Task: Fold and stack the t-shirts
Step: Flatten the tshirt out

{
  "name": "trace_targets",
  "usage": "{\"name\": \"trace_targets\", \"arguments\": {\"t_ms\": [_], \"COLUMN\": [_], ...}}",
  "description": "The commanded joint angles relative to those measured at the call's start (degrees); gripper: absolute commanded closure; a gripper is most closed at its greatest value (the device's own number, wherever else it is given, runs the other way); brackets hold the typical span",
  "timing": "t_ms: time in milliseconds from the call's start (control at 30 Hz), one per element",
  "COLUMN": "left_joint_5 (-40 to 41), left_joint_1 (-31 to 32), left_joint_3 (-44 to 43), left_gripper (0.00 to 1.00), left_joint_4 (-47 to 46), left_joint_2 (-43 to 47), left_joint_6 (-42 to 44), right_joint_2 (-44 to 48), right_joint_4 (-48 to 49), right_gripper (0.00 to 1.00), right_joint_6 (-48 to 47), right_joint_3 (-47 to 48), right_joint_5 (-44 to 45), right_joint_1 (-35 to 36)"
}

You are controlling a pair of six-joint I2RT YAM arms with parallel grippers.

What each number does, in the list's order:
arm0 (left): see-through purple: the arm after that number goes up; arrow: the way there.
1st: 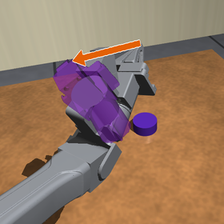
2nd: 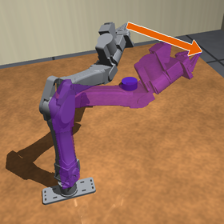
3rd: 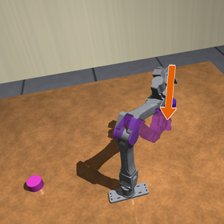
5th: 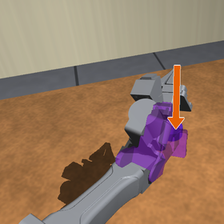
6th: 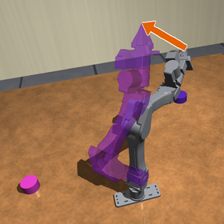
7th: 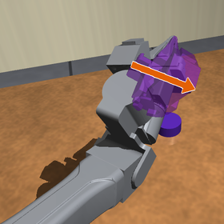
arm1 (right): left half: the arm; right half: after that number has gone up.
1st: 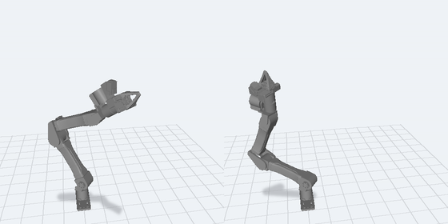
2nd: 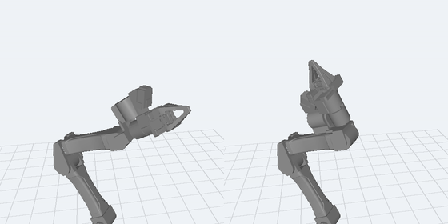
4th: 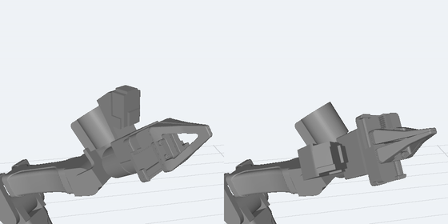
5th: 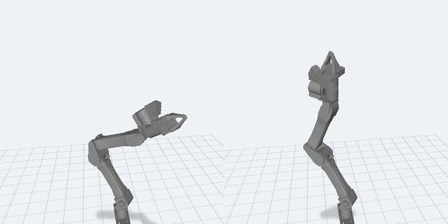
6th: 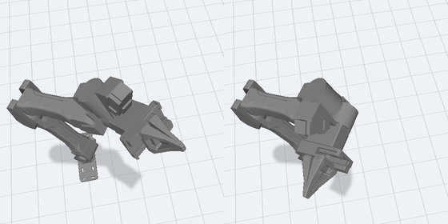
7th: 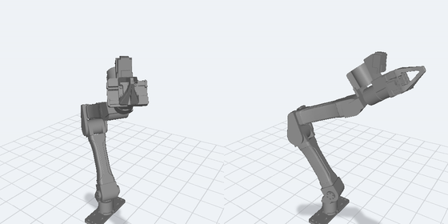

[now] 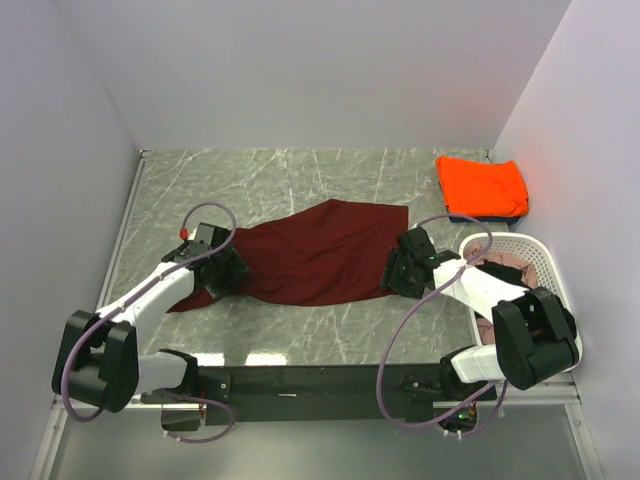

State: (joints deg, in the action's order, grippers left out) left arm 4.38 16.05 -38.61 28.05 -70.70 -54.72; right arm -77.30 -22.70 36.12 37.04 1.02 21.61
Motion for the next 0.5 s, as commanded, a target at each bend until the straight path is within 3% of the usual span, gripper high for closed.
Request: {"name": "trace_targets", "arguments": {"t_ms": [0, 200, 300, 367, 467], "left_joint_5": [1.15, 3.96, 5.11, 5.55, 5.73], "left_joint_1": [1.17, 1.17, 1.26, 1.17, 1.26], "left_joint_3": [-2.96, -4.72, -5.33, -5.6, -5.6], "left_gripper": [0.35, 0.72, 0.81, 0.82, 0.87], "left_joint_4": [-2.3, -0.28, 1.3, 1.83, 2.79], "left_joint_2": [-1.11, 0.64, 2.14, 2.93, 3.81], "left_joint_6": [-1.27, -0.74, 0.05, 0.31, 0.31], "right_joint_2": [0.57, 2.06, 2.42, 1.89, 1.27], "right_joint_4": [2.4, 2.04, 2.31, 2.57, 2.66], "right_gripper": [0.33, 0.39, 0.42, 0.45, 0.59], "right_joint_6": [-0.35, -0.61, -0.7, -0.61, -0.7], "right_joint_3": [-0.74, -0.04, 0.32, 0.58, 0.41], "right_joint_5": [-0.4, -0.66, -0.84, -1.97, -3.82], "right_joint_1": [-1.3, -2.71, -2.97, -3.06, -3.06]}}
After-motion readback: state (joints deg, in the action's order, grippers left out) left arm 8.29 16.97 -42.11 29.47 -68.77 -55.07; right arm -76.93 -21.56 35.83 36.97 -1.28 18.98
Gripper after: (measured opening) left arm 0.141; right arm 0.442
